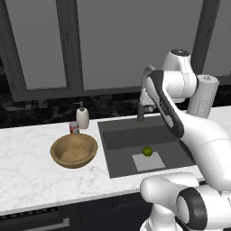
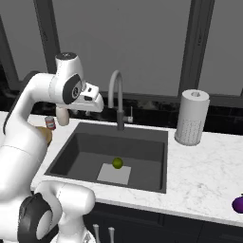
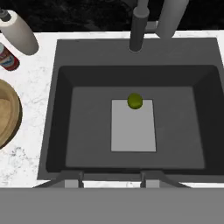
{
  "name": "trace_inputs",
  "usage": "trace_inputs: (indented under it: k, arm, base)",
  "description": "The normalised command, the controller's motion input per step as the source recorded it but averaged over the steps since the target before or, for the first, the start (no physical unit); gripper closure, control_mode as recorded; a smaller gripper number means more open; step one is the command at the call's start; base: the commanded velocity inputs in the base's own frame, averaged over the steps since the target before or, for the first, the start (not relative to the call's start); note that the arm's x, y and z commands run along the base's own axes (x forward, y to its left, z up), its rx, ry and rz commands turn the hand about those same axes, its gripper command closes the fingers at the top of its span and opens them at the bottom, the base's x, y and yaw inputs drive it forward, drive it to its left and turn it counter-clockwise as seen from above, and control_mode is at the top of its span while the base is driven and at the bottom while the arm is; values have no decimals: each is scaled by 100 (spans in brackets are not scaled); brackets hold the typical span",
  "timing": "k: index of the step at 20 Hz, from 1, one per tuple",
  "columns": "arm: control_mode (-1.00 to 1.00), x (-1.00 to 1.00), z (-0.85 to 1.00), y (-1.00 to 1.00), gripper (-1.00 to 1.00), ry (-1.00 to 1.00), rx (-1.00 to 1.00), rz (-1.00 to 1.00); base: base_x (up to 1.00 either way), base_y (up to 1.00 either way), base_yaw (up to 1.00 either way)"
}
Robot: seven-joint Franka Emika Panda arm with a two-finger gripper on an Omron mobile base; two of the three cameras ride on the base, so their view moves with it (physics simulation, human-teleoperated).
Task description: Pick the lime from the sink and place it in the bowl. Then pick the bowl and place it in the microwave. Then close the microwave door and press the start button.
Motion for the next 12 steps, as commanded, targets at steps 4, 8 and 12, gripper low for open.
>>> trace_inputs:
  k: [4, 8, 12]
  arm:
    - [-100, -41, 0, -8, -100, -2, 0, 0]
    - [-100, -83, -2, -26, -100, -1, 0, 0]
    - [-100, -95, 0, -12, -100, -10, 0, 0]
  base:
    - [0, 0, 0]
    - [0, 0, 0]
    - [0, 0, 0]
